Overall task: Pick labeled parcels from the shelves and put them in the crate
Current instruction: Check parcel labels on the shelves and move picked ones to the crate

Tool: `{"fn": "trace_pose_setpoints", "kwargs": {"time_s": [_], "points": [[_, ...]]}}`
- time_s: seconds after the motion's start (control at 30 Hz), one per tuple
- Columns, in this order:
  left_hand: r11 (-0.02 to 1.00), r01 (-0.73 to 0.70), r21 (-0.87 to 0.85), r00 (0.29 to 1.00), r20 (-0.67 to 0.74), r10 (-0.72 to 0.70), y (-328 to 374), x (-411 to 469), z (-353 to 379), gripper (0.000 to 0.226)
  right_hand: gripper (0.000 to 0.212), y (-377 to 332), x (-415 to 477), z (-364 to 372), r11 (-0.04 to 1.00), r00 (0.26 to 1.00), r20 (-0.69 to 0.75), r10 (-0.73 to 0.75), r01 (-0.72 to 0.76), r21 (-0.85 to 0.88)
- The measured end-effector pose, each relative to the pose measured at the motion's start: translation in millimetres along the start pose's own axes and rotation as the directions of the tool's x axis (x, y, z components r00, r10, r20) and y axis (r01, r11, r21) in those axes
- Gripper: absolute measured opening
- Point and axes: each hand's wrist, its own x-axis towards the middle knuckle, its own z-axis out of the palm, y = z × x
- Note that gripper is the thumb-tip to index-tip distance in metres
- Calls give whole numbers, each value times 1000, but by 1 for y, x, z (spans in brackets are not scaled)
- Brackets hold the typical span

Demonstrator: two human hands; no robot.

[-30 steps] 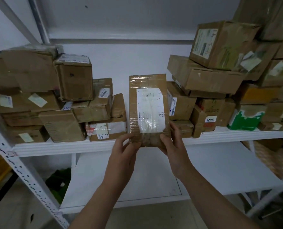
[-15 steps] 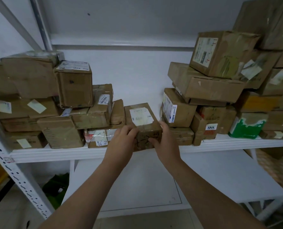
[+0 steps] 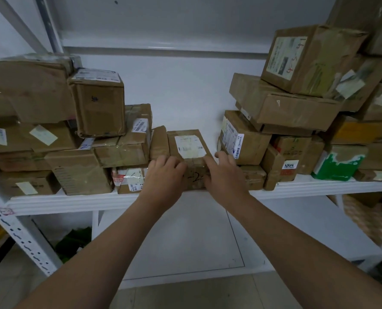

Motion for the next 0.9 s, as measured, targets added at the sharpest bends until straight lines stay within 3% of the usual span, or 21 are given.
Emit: {"fn": "trace_pose_setpoints", "kwargs": {"time_s": [0.13, 0.33, 0.5, 0.6, 0.73, 0.9], "points": [[999, -35, -11, 999, -38, 35, 5, 16, -17, 17, 28, 7, 2, -24, 994, 988, -127, -86, 94, 57], [990, -100, -101, 987, -139, 86, 25, 51, -50, 26, 25, 30, 17, -85, 992, 947, -304, -102, 120, 42], [967, -171, -190, 967, -220, 128, 50, 82, -65, 26, 27, 57, 26, -127, 1000, 901, -433, -18, 20, 0], [946, -214, -245, 955, -254, 150, 66, 102, -73, 30, 38, 76, 35, -151, 995, 842, -535, 64, -96, -31], [920, -252, -300, 945, -282, 167, 89, 134, -85, 38, 65, 98, 67, -189, 941, 857, -441, 265, -330, -76], [909, -228, -348, 968, -182, 173, 108, 170, -88, 44, 74, 117, 108, -209, 891, 870, -296, 393, -440, -111]]}}
